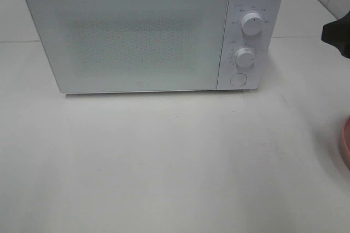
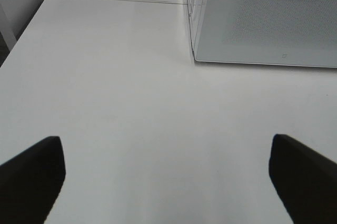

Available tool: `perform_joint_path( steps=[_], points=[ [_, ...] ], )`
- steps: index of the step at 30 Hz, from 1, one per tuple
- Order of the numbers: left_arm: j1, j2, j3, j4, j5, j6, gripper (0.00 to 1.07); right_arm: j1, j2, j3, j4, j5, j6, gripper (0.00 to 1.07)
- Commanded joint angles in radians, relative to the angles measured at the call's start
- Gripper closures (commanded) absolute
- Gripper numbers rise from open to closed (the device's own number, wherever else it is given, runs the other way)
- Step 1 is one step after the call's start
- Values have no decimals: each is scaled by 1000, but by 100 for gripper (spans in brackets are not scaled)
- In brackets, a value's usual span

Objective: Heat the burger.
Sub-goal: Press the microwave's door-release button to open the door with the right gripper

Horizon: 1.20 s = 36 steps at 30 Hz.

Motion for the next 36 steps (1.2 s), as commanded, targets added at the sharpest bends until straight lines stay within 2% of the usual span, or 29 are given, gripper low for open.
perform_joint_path(
  steps=[1,5,6,7,8,9,11,12,13,14,15,16,17,22,25,28,29,35,36],
  points=[
    [1,-21,2,-7,-8,0,9,-5,61,-7,-31,-109,5,39],
    [1,-21,2,-7,-8,0,9,-5,109,-7,-31,-170,5,45],
    [1,-21,2,-7,-8,0,9,-5,122,-7,-31,-185,5,48],
    [1,-21,2,-7,-8,0,9,-5,150,-7,-31,-214,5,55],
    [1,-21,2,-7,-8,0,9,-5,150,-7,-31,-214,5,55],
    [1,-21,2,-7,-8,0,9,-5,163,-7,-31,-228,5,60],
    [1,-21,2,-7,-8,0,9,-5,199,-6,-44,-276,5,76],
    [1,-21,2,-7,-8,0,9,-5,199,-6,-44,-276,5,76],
    [1,-21,2,-7,-8,0,9,-5,217,6,-53,-328,5,88],
    [1,-21,2,-7,-8,0,9,-5,217,6,-53,-328,5,88],
    [1,-21,2,-7,-8,0,9,-5,235,34,-52,-403,8,99],
    [1,-21,2,-7,-8,0,9,-5,241,52,-48,-447,16,105],
    [1,-21,2,-7,-8,0,9,-5,241,52,-48,-447,16,105],
    [1,-21,2,-6,-8,-1,9,-5,280,166,-29,-701,74,107],
    [1,-21,2,-6,-8,-1,9,-5,289,179,-16,-724,91,107],
    [1,-21,2,-6,-8,-1,9,-5,308,215,5,-785,176,107],
    [1,-21,2,-6,-8,-1,9,1,320,240,8,-830,268,107],
    [1,-21,2,-6,-8,-1,9,85,359,280,45,-882,451,107],
    [1,-21,2,-6,-8,-1,9,128,384,280,85,-882,509,107]
  ],
)
